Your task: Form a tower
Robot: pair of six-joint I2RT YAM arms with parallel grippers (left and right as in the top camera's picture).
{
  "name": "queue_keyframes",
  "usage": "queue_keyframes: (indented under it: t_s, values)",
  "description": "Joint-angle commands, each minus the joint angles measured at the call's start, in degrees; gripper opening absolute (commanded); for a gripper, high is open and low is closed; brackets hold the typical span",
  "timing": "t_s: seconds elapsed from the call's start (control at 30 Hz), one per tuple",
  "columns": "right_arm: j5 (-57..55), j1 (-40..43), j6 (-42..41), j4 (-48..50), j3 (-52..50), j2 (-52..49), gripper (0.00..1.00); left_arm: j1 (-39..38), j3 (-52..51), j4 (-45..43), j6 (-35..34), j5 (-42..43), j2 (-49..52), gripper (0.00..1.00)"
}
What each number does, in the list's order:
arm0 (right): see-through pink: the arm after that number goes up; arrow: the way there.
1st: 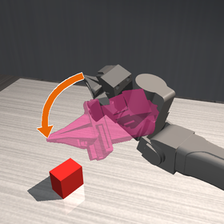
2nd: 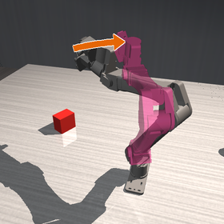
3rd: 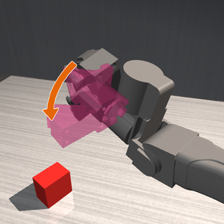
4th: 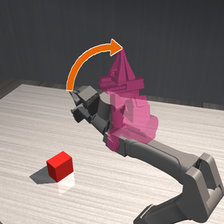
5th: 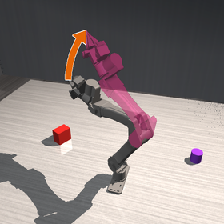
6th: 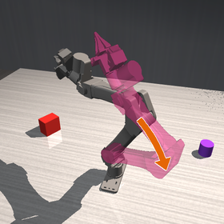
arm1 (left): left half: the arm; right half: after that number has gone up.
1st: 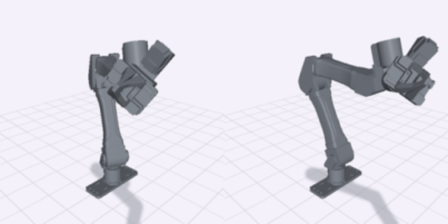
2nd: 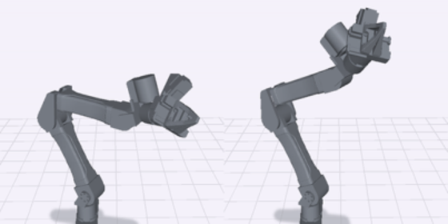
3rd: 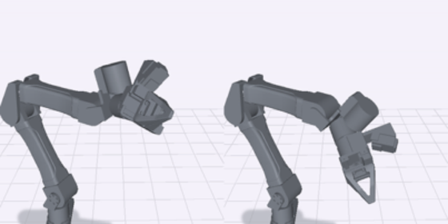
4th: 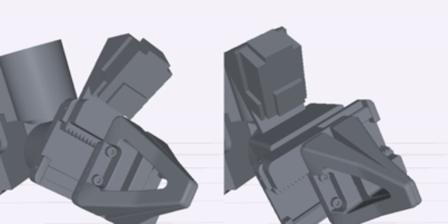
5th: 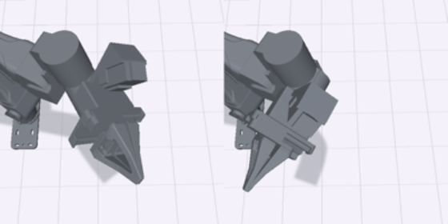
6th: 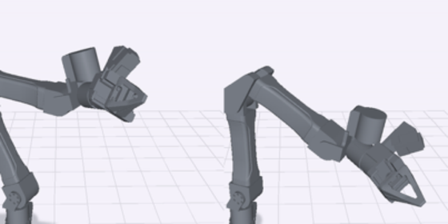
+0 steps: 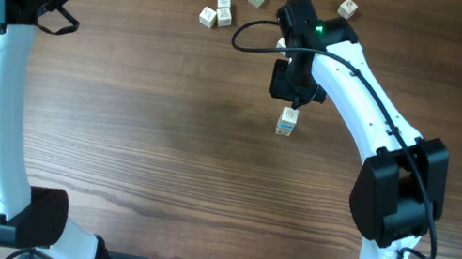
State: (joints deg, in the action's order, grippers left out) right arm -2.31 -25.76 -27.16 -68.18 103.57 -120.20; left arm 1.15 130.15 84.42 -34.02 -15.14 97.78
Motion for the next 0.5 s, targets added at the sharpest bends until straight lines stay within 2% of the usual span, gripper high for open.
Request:
queue_keyframes:
  t_s: [0.0, 0.47]
  values:
    - [2.08, -0.09, 0.2, -0.48, -0.26, 1.27, 0.05, 0.26, 0.59, -0.11, -0.79, -0.96, -1.03, 1.0]
    - [2.36, -0.09, 0.17, -0.76, -0.59, 1.27, 0.05, 0.26, 0.57, -0.11, -0.79, -0.96, -1.03, 1.0]
